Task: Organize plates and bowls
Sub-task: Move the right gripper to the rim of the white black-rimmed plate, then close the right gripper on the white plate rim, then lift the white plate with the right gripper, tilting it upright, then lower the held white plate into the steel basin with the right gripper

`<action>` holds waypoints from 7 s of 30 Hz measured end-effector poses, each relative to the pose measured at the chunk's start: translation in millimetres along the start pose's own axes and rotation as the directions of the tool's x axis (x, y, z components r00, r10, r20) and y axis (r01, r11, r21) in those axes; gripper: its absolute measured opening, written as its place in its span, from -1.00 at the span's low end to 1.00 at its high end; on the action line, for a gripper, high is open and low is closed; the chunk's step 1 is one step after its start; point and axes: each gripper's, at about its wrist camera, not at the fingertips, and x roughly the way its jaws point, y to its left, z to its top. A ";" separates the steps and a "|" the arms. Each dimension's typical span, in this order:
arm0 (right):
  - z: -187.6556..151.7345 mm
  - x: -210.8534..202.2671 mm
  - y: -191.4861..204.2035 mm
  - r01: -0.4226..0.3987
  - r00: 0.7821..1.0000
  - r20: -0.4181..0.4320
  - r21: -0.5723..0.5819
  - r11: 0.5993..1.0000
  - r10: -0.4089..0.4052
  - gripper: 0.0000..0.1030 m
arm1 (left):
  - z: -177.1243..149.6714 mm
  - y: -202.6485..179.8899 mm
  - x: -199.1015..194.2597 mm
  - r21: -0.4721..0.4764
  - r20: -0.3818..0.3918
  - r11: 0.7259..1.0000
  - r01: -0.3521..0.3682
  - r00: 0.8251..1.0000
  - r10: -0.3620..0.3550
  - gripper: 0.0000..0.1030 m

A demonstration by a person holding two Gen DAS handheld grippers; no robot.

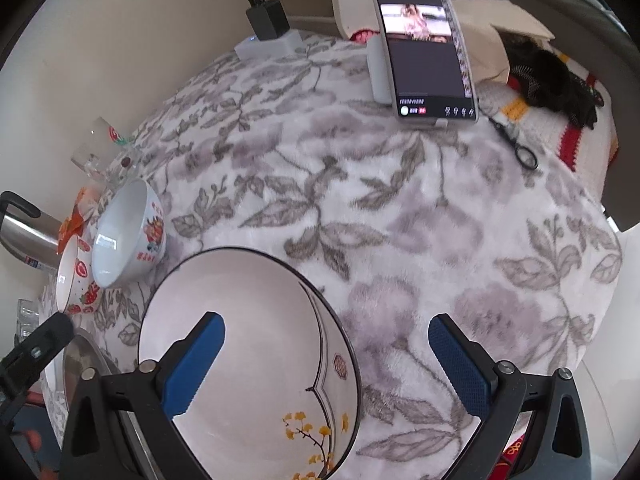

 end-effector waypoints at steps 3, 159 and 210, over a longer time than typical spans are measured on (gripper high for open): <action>-1.6 4.8 1.9 0.006 1.000 -0.016 -0.013 1.000 -0.006 1.00 | 4.3 -8.3 12.9 0.029 -0.031 1.000 0.013 0.999 -0.012 0.65; -21.5 -22.5 -62.9 -0.184 0.982 -0.005 0.256 0.949 0.191 -0.66 | 15.2 -26.0 58.6 0.029 -0.142 0.938 0.345 0.930 -0.338 -0.53; -84.0 -46.1 102.3 -0.316 0.948 -0.087 -0.143 0.938 0.306 -0.66 | -90.6 178.0 -33.5 -0.420 0.150 0.848 0.324 0.946 -0.287 -0.53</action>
